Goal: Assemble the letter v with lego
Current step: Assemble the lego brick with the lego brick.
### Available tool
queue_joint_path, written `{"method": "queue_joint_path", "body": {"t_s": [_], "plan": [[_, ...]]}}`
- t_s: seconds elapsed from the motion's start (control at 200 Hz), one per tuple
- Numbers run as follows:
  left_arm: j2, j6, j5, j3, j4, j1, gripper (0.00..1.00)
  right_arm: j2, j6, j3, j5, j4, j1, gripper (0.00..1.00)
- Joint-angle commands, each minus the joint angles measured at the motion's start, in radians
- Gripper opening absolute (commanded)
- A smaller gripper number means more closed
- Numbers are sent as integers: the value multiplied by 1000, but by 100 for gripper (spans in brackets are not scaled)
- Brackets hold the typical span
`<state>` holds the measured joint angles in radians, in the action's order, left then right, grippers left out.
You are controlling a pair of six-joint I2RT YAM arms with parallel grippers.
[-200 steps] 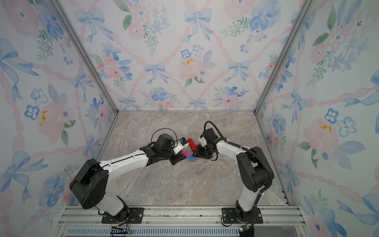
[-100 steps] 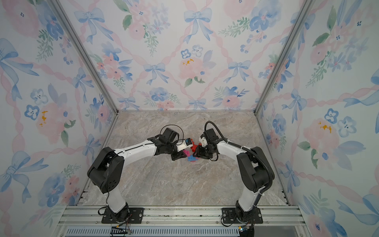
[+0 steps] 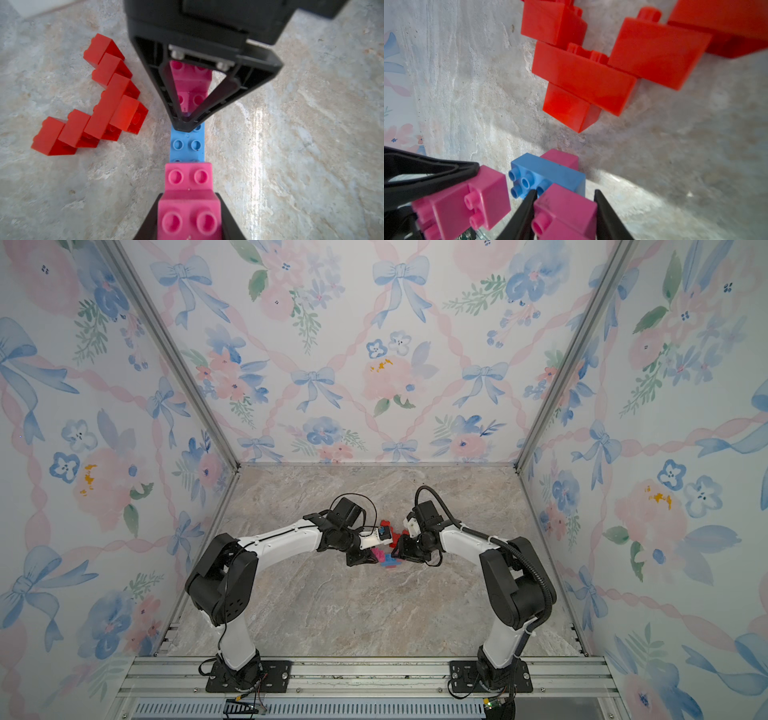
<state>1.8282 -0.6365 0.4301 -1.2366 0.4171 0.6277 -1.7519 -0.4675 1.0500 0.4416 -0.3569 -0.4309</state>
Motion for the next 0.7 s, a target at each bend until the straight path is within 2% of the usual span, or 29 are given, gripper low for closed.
{"method": "queue_joint_path", "body": {"t_s": [0.0, 0.695], "plan": [[13, -24, 42, -28, 37, -4, 0, 22, 1, -15, 14, -1, 10, 45], [65, -36, -3, -60, 84, 3, 0, 6, 5, -21, 19, 6, 12, 44]]}}
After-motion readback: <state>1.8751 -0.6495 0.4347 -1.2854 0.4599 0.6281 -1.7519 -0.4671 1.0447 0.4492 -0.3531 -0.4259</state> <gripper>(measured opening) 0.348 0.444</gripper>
